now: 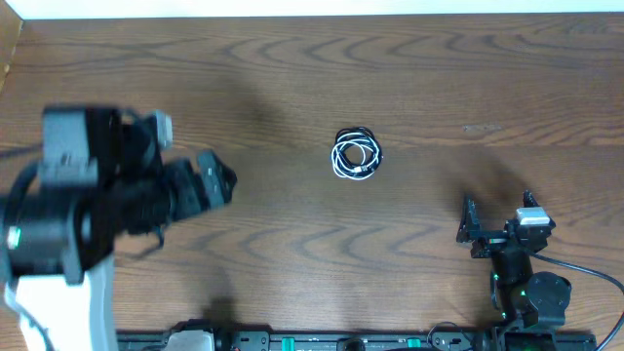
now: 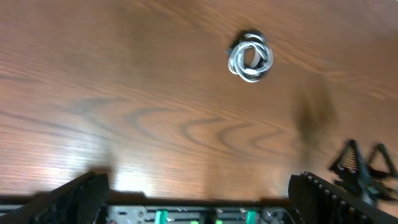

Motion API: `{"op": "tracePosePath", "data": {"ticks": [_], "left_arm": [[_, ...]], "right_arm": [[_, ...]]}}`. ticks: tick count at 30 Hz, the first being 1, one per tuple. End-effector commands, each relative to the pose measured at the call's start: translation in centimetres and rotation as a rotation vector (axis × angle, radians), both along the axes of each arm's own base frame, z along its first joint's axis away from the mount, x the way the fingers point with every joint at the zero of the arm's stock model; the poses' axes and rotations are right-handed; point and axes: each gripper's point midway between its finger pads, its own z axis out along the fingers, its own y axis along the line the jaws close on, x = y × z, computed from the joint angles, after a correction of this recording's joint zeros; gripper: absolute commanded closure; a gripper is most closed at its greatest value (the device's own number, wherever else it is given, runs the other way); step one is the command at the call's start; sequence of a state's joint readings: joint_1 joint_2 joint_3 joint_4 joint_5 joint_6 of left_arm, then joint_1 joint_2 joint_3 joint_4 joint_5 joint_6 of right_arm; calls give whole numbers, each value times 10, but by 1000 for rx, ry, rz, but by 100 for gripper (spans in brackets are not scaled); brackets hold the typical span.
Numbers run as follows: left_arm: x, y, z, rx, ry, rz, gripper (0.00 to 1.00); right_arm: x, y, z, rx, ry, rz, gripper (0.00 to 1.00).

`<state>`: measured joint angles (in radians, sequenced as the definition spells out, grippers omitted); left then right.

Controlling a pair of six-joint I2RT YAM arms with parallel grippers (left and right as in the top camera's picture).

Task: Untangle cables
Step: 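Raise the left arm and swing the left gripper toward the cable bundle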

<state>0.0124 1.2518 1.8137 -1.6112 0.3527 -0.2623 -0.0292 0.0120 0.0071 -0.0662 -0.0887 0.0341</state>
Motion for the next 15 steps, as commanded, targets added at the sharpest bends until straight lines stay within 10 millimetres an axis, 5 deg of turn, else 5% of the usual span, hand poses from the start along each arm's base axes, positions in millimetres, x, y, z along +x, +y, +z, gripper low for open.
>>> {"op": "tracePosePath", "data": {"ticks": [1,15], "left_arm": [[5,16,-23,77,149,54,2],[28,17,-88,81,436,42,2]], "right_arm": [[0,0,-1,1,2,-3,1],[0,0,-1,1,2,-3,1]]}}
